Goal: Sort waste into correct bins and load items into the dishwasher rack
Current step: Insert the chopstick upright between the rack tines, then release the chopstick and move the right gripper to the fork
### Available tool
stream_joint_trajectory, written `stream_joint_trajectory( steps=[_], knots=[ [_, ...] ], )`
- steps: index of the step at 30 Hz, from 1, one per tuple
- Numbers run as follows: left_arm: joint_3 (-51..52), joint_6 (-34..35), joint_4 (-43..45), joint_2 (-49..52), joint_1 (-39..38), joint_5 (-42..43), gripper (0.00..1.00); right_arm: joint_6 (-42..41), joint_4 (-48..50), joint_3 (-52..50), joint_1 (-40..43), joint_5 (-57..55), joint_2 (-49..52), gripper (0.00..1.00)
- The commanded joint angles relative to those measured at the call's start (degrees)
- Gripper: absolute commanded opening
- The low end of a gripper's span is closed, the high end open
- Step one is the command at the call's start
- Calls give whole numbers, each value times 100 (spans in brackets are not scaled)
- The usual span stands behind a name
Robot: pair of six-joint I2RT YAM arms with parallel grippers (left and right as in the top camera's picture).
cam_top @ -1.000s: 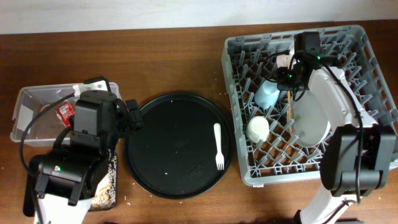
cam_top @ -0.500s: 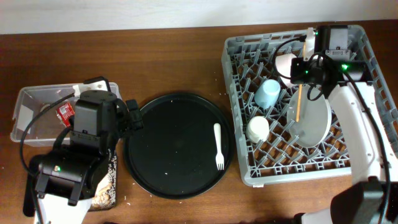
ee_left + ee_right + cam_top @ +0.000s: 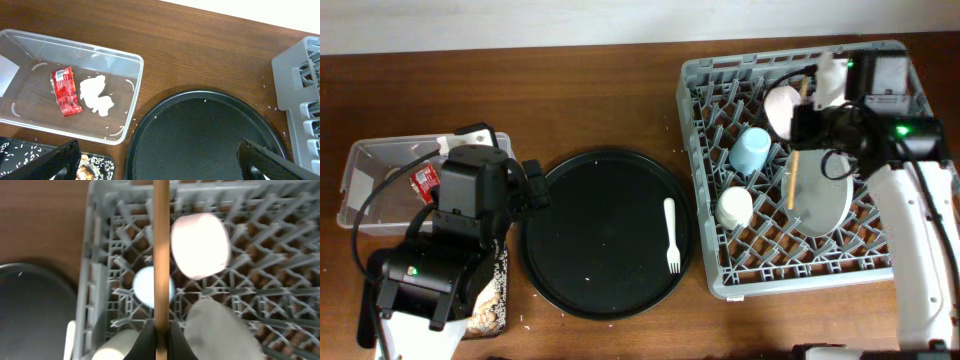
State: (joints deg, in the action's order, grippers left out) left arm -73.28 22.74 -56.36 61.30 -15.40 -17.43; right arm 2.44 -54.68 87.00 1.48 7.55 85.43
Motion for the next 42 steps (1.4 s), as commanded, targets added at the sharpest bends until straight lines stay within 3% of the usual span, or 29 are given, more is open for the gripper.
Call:
stream_joint_trajectory(
  steps=[1, 8, 23, 31, 35, 42],
  knots=[
    [-81, -48, 7, -15, 17, -81, 99, 31, 0, -59, -372, 127, 448, 4],
    [-81, -48, 7, -15, 17, -81, 99, 28, 15, -59, -522, 85, 1239, 4],
    [-81, -48, 7, -15, 17, -81, 99, -184, 66, -181, -564, 85, 1244, 4],
    [-81, -48, 7, -15, 17, -81, 99, -258, -352, 625, -560, 90, 1233, 4],
    [-81, -48, 7, -15, 17, -81, 99, -341, -658, 629, -570, 872, 1235, 4],
    [-81, -48, 7, -15, 17, -81, 99, -439, -549, 616, -1318, 511, 1381, 4]
  ],
)
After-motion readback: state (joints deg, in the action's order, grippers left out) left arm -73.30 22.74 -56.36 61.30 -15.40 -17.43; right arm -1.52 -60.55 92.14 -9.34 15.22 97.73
